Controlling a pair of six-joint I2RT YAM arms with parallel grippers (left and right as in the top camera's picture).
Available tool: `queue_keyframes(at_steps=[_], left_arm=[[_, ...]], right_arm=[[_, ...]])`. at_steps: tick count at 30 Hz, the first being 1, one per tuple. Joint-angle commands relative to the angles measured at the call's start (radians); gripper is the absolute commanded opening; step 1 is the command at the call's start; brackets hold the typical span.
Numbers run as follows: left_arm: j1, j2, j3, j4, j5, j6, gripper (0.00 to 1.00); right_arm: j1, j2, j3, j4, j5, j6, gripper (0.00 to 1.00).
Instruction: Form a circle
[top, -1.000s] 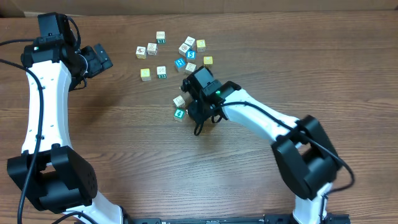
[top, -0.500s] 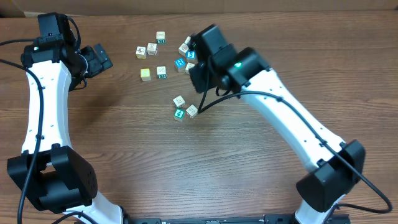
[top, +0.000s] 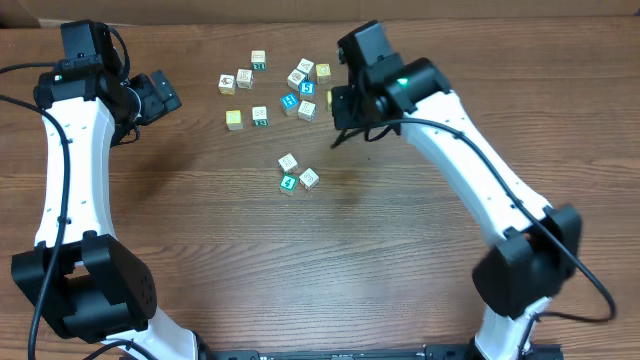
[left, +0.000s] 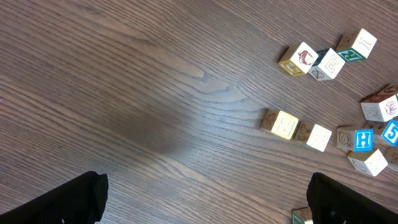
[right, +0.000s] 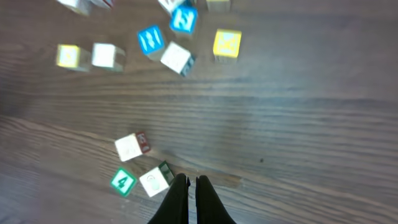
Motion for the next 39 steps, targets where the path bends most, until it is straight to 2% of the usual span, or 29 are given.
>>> queue_keyframes(at_steps=[1,17,39], left_arm=[[-0.002,0.006,0.0,0.002,0.003,-0.006,1.0],[-0.002,0.006,0.0,0.002,0.003,-0.006,0.99],[-0.002,0.006,0.0,0.002,0.003,-0.006,1.0]], right_arm=[[0.004,0.075,0.01,-0.003,-0.007,0.056,0.04],[0.018,0.257,0.006,-0.02,-0.097,0.101,0.04],[0.07,0.267,0.006,0.025,-0.103,0.103,0.04]])
